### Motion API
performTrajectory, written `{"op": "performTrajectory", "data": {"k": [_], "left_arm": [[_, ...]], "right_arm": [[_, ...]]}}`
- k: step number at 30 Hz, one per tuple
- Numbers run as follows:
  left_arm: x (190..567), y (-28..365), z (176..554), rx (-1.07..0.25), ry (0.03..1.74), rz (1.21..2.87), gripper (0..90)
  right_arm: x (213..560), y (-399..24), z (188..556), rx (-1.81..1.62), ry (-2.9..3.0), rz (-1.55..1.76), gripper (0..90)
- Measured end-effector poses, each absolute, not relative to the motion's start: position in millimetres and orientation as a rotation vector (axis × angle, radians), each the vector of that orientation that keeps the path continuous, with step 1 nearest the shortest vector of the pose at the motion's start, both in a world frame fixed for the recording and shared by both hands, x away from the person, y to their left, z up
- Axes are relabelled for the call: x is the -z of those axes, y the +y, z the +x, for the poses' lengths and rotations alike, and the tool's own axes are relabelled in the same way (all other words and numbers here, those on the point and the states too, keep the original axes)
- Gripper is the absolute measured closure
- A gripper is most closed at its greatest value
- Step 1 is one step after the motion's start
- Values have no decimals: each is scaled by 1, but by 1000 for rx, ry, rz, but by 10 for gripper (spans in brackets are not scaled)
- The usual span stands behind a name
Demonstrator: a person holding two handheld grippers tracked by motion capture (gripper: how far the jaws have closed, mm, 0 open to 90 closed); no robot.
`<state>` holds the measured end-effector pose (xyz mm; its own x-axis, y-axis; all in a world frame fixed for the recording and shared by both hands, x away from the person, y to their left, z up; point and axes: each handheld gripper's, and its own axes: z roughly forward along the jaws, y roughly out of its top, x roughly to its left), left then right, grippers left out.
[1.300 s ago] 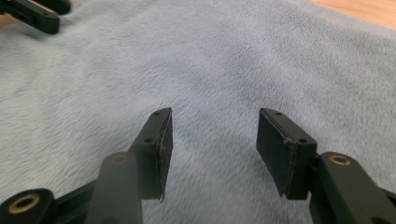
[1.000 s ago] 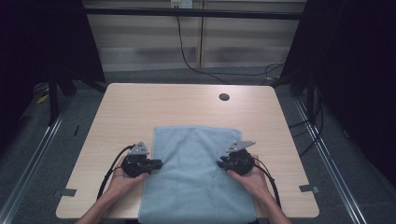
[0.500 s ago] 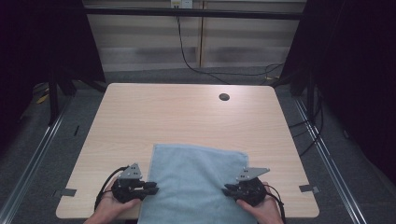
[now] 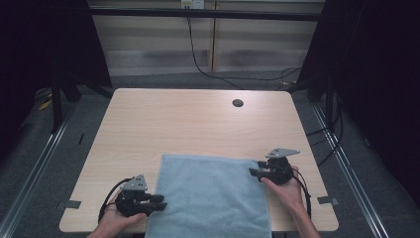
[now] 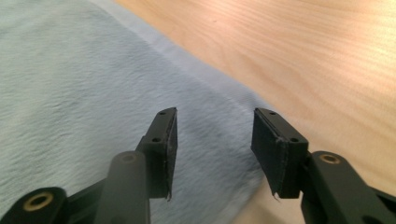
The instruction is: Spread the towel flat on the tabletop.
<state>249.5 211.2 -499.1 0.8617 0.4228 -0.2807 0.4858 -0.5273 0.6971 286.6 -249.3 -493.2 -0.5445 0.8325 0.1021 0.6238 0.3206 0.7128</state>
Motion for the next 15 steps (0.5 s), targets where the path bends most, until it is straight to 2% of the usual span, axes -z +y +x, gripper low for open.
{"op": "performTrajectory", "data": {"k": [2,4,7,11,13,15], "left_arm": [[498,213,250,95,659,2193,658],[495,214,252,60,672,2181,584],[489,216,262,19,717,2135,542],[482,216,291,-22,765,2089,512],[479,212,309,-98,783,2100,505],[480,211,329,-90,817,2079,495]], "right_arm": [[497,-249,293,-1035,2301,1320,498],[502,-248,298,-1005,2306,1312,492],[502,-246,298,-977,2308,1290,494],[502,-242,302,-956,2314,1266,543],[502,-241,303,-969,2309,1267,575],[502,-240,305,-973,2308,1275,581]]}}
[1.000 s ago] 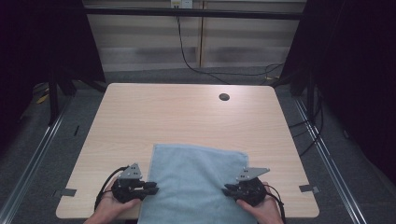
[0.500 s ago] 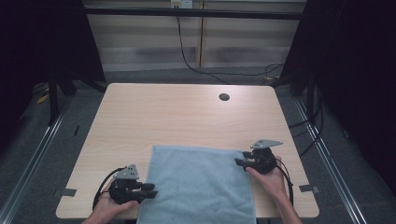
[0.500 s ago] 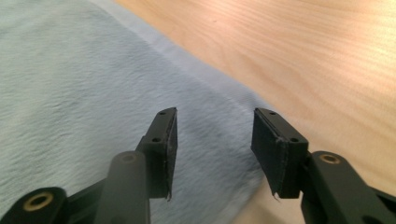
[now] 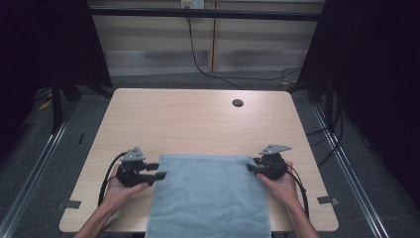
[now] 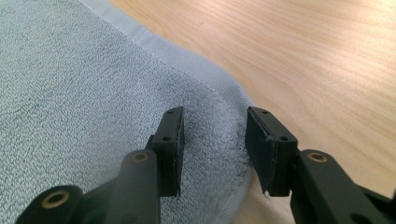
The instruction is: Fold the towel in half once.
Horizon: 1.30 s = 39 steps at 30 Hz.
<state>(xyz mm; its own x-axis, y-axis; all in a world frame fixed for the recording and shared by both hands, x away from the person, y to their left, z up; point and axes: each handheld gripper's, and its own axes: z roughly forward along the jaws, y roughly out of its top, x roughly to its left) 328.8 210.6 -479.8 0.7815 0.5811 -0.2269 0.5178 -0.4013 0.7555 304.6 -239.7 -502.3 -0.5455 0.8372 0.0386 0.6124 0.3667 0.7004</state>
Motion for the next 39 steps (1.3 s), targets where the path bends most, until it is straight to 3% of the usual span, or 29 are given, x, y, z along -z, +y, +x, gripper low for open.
{"op": "performTrajectory", "data": {"k": [6,13,16,21,24,27,39], "left_arm": [[495,204,359,-115,883,2053,453],[505,198,357,-173,870,2135,423],[504,195,354,-215,858,2160,422],[505,191,347,-170,778,2165,621],[505,189,343,-136,769,2165,751],[506,191,342,-104,766,2160,827],[498,204,344,-53,799,2081,847]], "right_arm": [[503,-241,307,-991,2317,1261,593],[503,-242,307,-1002,2307,1274,615],[504,-242,308,-1010,2303,1280,677],[505,-241,309,-1048,2308,1275,792],[505,-239,307,-1049,2319,1269,824],[505,-237,305,-1075,2336,1274,846],[497,-242,306,-1254,2315,1314,866]]}}
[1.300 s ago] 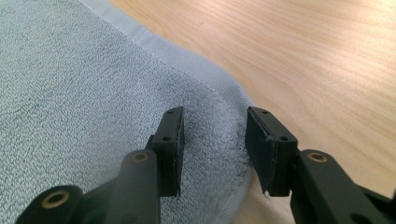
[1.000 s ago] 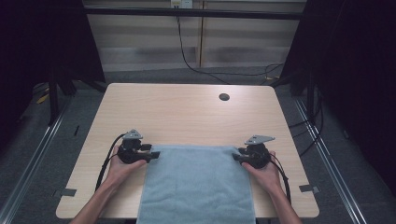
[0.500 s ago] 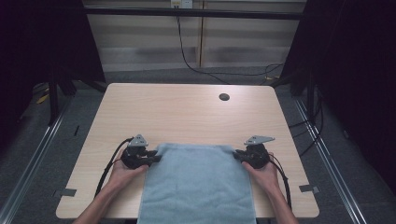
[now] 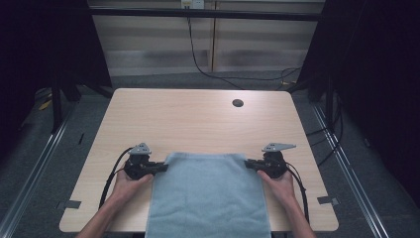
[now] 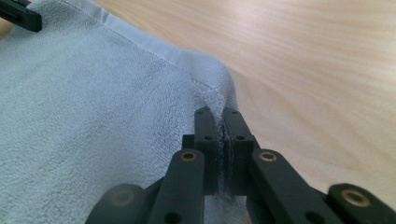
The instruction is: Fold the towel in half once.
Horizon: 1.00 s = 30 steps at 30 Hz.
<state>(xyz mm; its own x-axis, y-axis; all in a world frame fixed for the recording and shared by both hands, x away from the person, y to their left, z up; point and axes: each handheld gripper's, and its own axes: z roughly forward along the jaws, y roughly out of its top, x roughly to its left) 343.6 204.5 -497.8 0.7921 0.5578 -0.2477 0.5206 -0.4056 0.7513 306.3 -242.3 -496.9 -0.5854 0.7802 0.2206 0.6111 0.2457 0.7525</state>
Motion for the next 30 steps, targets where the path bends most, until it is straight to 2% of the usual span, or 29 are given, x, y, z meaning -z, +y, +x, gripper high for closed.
{"op": "performTrajectory", "data": {"k": [6,14,30], "left_arm": [[478,215,348,-57,807,1970,846],[457,229,359,-63,824,1870,847],[391,225,387,-156,778,1790,846]], "right_arm": [[475,-244,306,-1346,2276,1287,867],[435,-233,326,-1417,2245,1183,867],[373,-232,359,-1518,2160,1108,868]]}}
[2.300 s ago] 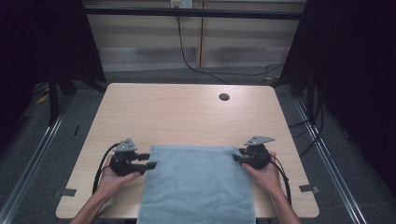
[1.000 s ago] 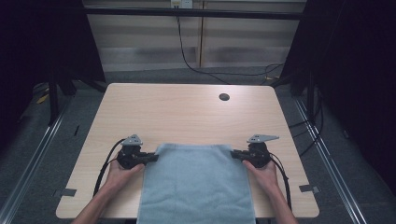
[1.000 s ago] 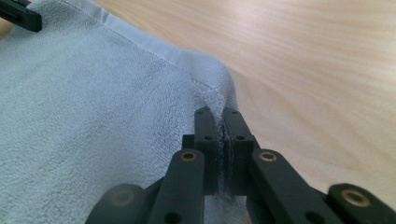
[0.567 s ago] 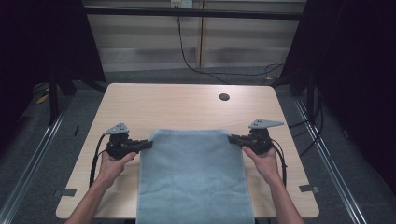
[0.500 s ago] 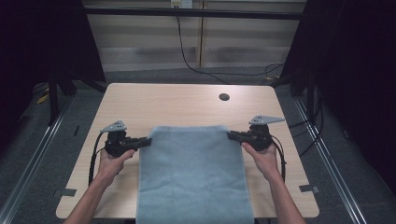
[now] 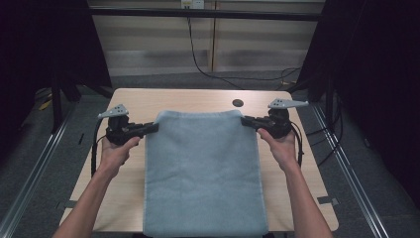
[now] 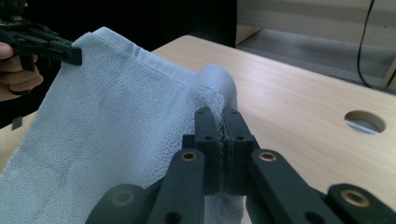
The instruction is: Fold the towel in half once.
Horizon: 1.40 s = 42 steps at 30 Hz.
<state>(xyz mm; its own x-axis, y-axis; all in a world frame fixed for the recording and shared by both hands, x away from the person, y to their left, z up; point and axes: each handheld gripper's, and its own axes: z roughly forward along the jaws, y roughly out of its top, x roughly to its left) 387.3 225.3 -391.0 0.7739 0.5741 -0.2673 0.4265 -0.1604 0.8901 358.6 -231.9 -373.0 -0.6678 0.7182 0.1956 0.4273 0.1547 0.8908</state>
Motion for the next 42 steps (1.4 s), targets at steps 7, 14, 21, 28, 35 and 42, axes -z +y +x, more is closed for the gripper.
{"op": "performTrajectory", "data": {"k": [7,14,21,28,35,42], "left_arm": [[367,225,403,-204,782,1764,847],[331,226,420,-249,780,1717,847],[297,229,421,-288,742,1652,848],[330,228,394,-238,701,1725,847],[353,230,355,-192,656,1748,847],[369,234,308,-165,637,1805,847]], "right_arm": [[350,-236,374,-1491,2129,1105,868],[322,-238,390,-1513,2064,1103,869],[286,-237,399,-1568,1976,1071,869],[312,-239,375,-1532,2054,1068,870],[341,-246,323,-1559,2116,1039,869],[357,-261,269,-1605,2129,1030,869]]}}
